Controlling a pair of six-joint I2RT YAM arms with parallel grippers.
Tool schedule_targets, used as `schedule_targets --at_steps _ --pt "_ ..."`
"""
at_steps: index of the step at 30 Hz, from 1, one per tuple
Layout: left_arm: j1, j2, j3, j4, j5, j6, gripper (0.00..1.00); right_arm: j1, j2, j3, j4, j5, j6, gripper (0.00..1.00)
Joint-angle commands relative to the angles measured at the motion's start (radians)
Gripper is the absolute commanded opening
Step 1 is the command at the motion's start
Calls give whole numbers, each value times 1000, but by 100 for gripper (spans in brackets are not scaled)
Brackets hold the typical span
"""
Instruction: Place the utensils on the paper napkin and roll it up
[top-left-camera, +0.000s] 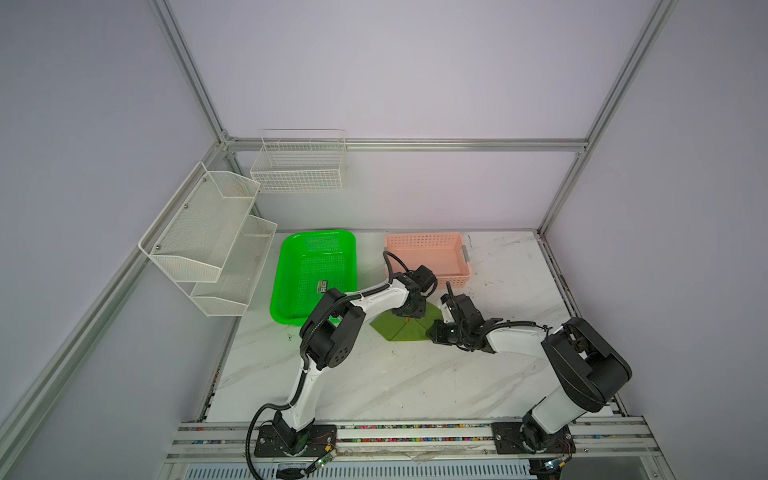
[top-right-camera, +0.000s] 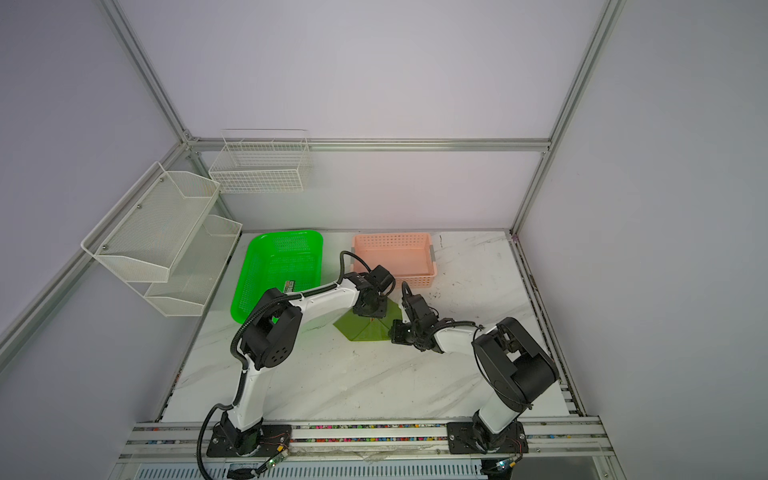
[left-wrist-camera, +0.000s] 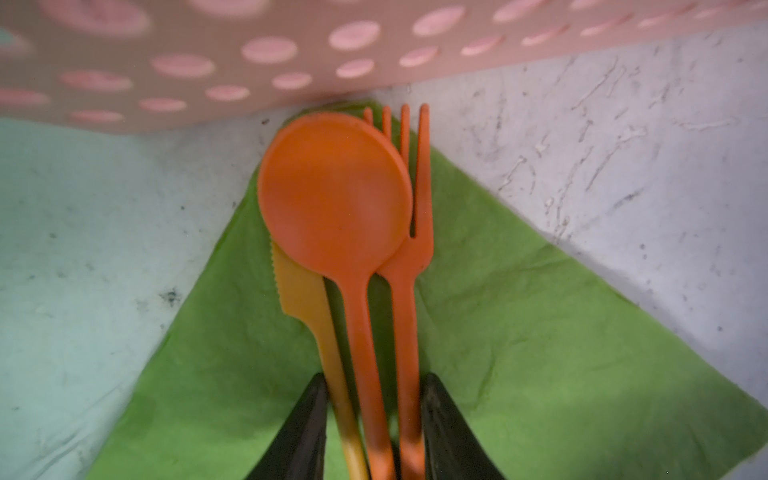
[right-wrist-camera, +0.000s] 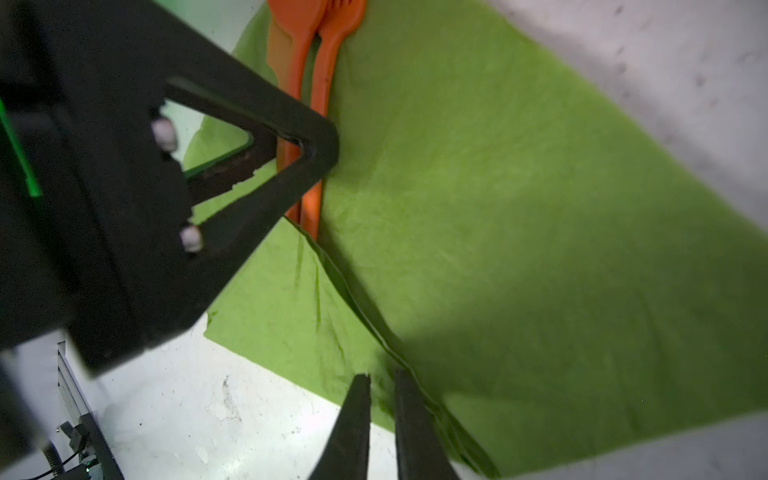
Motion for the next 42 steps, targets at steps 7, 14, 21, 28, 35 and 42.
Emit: schedule_targets --at_steps 7,14,21,28,35,42 --pt "-12 -93 79 -7 2 -11 59 4 -22 -16 -35 18 11 17" --pt "-28 -189 63 -3 40 18 54 2 -30 -7 -53 24 10 17" --pt "-41 -269 -152 112 191 -5 32 2 -28 10 -70 26 8 17" --pt "-41 -288 -302 246 293 -26 23 2 -30 27 -92 32 5 17" --pt "-26 -286 -386 318 314 -30 22 3 -40 31 -109 43 11 17" --pt "4 -274 -441 363 310 -26 20 3 -47 27 -115 44 20 17"
